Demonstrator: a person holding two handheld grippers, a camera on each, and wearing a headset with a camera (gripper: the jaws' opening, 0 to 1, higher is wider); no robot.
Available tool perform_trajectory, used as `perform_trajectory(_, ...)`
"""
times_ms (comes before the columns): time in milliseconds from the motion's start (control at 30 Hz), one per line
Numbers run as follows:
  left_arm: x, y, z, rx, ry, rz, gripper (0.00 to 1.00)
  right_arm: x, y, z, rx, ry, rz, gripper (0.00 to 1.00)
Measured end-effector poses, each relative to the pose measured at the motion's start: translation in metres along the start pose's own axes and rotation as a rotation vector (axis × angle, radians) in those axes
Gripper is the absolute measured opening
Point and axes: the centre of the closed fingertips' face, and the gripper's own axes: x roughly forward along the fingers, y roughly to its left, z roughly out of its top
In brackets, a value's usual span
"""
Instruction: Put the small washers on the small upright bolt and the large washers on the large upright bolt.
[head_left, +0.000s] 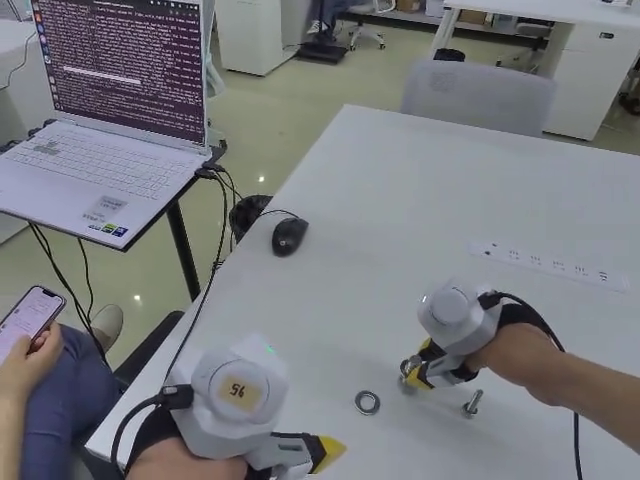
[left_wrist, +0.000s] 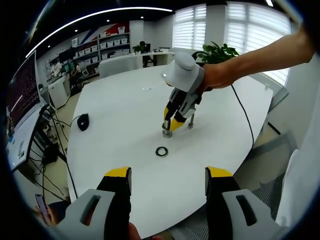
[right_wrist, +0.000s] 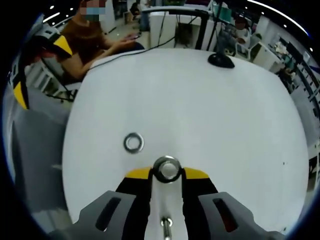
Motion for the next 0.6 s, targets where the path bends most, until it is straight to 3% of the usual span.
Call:
perform_trajectory(300, 0.001, -0.002, -0.001, 0.0, 0.004, -0.003, 0.59, 0.015, -0.001, -0.008, 0.05, 0.019, -0.009, 0.24)
perform_trajectory(600, 0.001, -0.002, -0.001, 0.002, 0.001, -0.005, 0.59, 0.012, 0.003, -0.015, 0.043, 0.03, -0.019, 0.24)
